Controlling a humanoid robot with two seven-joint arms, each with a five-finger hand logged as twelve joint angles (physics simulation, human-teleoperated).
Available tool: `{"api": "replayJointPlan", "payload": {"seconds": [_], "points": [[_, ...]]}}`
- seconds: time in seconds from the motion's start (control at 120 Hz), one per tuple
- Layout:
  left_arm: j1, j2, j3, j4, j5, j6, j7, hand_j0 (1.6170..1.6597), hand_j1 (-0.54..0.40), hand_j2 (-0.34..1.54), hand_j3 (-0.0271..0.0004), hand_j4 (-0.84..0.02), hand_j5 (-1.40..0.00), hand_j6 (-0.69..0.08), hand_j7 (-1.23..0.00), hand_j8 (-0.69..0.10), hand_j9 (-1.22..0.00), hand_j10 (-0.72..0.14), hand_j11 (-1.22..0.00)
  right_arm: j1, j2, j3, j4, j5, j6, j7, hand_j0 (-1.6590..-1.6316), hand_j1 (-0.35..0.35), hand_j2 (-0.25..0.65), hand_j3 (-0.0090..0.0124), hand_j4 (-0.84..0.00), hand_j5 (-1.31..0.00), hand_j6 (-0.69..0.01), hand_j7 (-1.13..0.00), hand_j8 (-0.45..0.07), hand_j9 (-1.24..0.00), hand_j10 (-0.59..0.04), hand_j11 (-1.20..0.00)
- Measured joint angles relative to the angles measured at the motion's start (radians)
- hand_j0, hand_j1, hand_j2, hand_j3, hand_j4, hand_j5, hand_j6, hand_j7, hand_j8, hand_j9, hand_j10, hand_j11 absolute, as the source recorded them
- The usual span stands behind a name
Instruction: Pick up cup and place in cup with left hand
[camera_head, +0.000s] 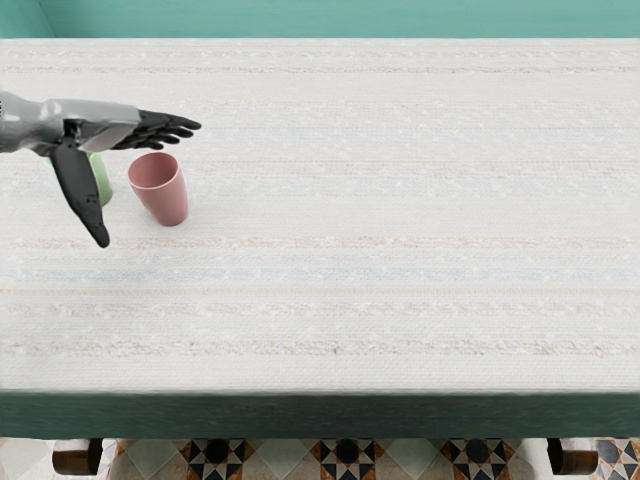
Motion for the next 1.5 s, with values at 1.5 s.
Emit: {"api": "replayJointPlan", "payload": {"seconds": [1.5], "points": [[0.041, -0.467, 0.125, 0.203, 0.587, 0.385, 0.468, 1.6580, 0.088, 0.05, 0.0000, -0.224, -0.29, -0.225, -0.29, -0.225, -0.29, -0.223, -0.29, -0.003, 0.000, 0.000, -0.037, 0.000, -0.001, 0.000, -1.6581, -0.320, -0.005, 0.0000, -0.024, -0.03, -0.024, -0.03, -0.024, -0.03, -0.024, -0.03]]}}
